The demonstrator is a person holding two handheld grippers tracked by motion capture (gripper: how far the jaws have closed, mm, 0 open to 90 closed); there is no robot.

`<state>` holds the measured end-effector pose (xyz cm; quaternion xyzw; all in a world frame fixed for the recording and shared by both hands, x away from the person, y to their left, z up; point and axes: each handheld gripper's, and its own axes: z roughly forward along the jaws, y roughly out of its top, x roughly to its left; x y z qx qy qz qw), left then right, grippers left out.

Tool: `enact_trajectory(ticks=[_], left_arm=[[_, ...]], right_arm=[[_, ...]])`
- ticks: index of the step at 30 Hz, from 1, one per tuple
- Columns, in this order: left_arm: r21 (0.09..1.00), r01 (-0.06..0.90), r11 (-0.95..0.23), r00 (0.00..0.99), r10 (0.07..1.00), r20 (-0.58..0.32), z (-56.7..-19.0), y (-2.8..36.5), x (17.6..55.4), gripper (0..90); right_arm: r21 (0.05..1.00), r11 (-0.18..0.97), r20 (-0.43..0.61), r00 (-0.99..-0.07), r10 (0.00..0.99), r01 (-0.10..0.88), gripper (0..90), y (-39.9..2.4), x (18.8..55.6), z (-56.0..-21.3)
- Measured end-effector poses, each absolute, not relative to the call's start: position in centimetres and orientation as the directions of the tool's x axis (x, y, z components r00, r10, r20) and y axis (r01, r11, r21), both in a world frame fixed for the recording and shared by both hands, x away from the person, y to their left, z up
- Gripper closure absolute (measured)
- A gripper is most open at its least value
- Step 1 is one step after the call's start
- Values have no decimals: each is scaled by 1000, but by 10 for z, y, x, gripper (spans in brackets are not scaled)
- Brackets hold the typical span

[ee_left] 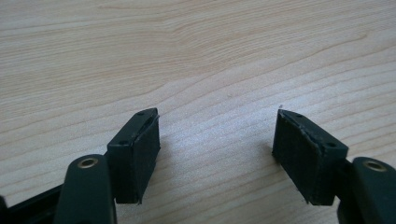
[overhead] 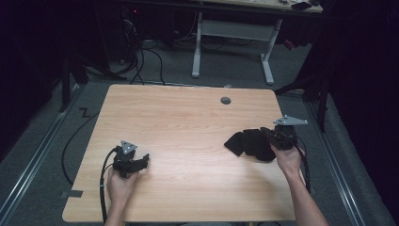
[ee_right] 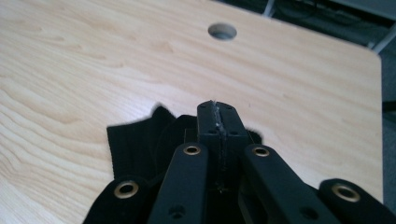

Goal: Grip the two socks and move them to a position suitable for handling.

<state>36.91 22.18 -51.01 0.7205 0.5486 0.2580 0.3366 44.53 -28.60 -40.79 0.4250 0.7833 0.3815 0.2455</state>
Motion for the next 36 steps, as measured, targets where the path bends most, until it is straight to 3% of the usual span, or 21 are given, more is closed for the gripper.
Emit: enact_trajectory(ticks=[27,36], left_arm=[[767,618,-174,264,965,6,-510,222,368,328],[767,618,-173,264,965,5,-510,222,368,329]], right_arm=[[878,337,-77,-595,800,340,900,-238,437,-353],[879,342,-60,-634,771,333,900,-217,435,-357]])
